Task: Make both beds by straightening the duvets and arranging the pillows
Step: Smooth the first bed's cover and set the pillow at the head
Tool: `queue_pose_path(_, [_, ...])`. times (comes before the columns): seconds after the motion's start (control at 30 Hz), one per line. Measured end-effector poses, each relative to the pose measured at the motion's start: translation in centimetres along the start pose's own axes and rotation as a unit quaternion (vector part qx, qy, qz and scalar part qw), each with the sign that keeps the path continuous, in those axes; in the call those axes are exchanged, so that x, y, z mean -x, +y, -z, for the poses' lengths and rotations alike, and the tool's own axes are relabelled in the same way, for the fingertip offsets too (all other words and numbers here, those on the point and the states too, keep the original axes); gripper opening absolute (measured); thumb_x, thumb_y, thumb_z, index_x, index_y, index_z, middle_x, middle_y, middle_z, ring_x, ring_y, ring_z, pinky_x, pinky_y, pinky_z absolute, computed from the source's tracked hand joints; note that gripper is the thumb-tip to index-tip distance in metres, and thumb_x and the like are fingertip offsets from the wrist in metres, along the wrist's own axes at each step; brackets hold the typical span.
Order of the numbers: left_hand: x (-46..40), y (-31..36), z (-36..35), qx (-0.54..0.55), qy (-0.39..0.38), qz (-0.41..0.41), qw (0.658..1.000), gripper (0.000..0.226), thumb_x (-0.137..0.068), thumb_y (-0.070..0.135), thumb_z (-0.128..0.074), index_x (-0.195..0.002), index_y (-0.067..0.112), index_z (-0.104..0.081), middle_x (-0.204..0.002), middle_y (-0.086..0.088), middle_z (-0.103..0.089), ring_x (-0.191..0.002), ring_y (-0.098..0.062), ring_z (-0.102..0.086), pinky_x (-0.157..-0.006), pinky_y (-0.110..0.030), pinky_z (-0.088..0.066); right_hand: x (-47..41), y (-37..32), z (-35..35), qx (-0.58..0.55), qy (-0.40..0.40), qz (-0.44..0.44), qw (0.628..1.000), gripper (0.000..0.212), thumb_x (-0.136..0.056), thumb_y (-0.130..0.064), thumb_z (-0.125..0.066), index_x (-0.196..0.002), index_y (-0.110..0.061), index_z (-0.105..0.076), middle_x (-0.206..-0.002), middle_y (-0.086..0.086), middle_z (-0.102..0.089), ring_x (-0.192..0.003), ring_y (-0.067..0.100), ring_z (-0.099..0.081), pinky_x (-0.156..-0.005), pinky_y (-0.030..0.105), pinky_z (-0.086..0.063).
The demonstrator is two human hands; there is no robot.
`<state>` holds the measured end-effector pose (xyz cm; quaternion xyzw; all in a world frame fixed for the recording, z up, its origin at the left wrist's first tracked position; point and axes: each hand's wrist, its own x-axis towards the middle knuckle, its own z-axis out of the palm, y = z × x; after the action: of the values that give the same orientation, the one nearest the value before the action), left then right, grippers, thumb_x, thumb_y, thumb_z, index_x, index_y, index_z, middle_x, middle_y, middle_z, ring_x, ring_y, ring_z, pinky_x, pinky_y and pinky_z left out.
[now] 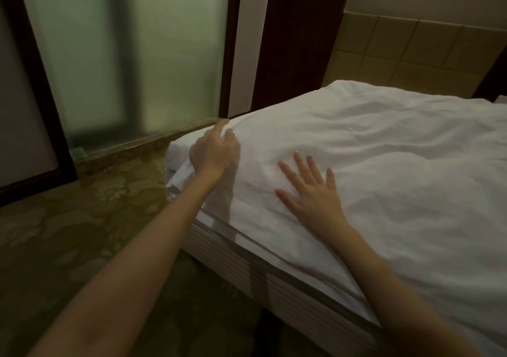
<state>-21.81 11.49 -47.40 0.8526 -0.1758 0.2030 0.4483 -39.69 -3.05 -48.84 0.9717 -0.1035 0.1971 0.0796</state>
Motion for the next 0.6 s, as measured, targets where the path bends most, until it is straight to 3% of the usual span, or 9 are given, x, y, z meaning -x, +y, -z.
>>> queue_pose_path(0.07, [0.4, -0.7, -2.1, -0.029, -0.032, 0.021, 0.999, 0.052, -0.098, 0.053, -0.024, -0.142, 0.029, -0.040, -0.137, -0.007, -0.052, -0.122, -0.032, -0.048, -0.101, -0.048, -0.040, -0.1, 0.0, -2.0, 0.019, -0.010, -0.002, 1.000, 0.073, -0.079, -0.073, 0.014, -0.146, -0.043, 0.009, -0.156, -0.006, 0.014, -0.147, 0.023, 0.006, -0.115, 0.055, -0.002])
queue_pose_path(0.17, [2.9, -4.9, -5.7, -0.022, -0.031, 0.039, 0.999, 0.062, -0.093, 0.067, -0.017, -0.143, 0.034, -0.032, -0.139, -0.001, -0.049, -0.122, -0.027, -0.048, -0.099, -0.047, -0.039, 1.2, 0.1, -5.7, 0.044, 0.014, 0.001, 0.999, 0.071, -0.091, -0.070, -0.003, -0.151, -0.035, -0.017, -0.159, 0.004, -0.016, -0.145, 0.031, -0.016, -0.112, 0.060, -0.016])
queue_pose_path(0.27, [5.1, -8.7, -8.4, 0.021, -0.043, 0.081, 0.996, 0.077, -0.085, 0.077, -0.008, -0.144, 0.030, -0.029, -0.140, -0.006, -0.046, -0.124, -0.029, -0.046, -0.102, -0.046, -0.036, 1.5, 0.7, -8.6, 0.068, 0.020, 0.025, 0.997, 0.069, -0.092, -0.070, -0.011, -0.150, -0.033, -0.020, -0.157, 0.009, -0.021, -0.144, 0.032, -0.017, -0.110, 0.060, -0.013])
queue_pose_path(0.37, [5.0, -10.3, -9.6, 0.031, -0.048, 0.099, 0.993, 0.095, -0.076, 0.081, -0.003, -0.140, 0.019, -0.034, -0.128, -0.015, -0.051, -0.116, -0.034, -0.049, -0.096, -0.044, -0.038, 0.7, 1.4, -10.4, 0.089, 0.050, 0.047, 0.994, 0.068, -0.091, -0.069, -0.020, -0.148, -0.032, -0.025, -0.156, 0.010, -0.023, -0.143, 0.032, -0.021, -0.110, 0.062, -0.012])
queue_pose_path(0.43, [4.3, -10.3, -9.5, 0.001, -0.062, 0.095, 0.994, 0.091, -0.077, 0.081, -0.003, -0.136, 0.018, -0.034, -0.119, -0.017, -0.055, -0.107, -0.036, -0.053, -0.089, -0.045, -0.042, 0.2, 1.6, -10.9, 0.100, 0.053, 0.049, 0.992, 0.068, -0.089, -0.067, -0.026, -0.147, -0.032, -0.027, -0.156, 0.011, -0.026, -0.142, 0.033, -0.025, -0.109, 0.062, -0.011])
queue_pose_path(0.5, [3.8, -9.7, -8.5, -0.046, -0.101, 0.087, 0.990, 0.073, -0.088, 0.073, -0.010, -0.133, 0.019, -0.032, -0.113, -0.016, -0.058, -0.099, -0.036, -0.057, -0.081, -0.041, -0.042, 0.0, 1.3, -10.7, 0.106, 0.045, 0.045, 0.992, 0.068, -0.088, -0.066, -0.028, -0.147, -0.032, -0.027, -0.155, 0.011, -0.027, -0.141, 0.033, -0.026, -0.109, 0.062, -0.011])
queue_pose_path(0.6, [3.4, -8.6, -6.5, -0.126, -0.166, 0.106, 0.972, 0.055, -0.098, 0.057, -0.015, -0.136, 0.019, -0.027, -0.118, -0.018, -0.057, -0.108, -0.036, -0.055, -0.083, -0.043, -0.038, 0.1, 1.2, -9.9, 0.094, 0.022, 0.033, 0.995, 0.068, -0.088, -0.067, -0.025, -0.146, -0.031, -0.029, -0.153, 0.011, -0.030, -0.140, 0.033, -0.025, -0.108, 0.062, -0.011])
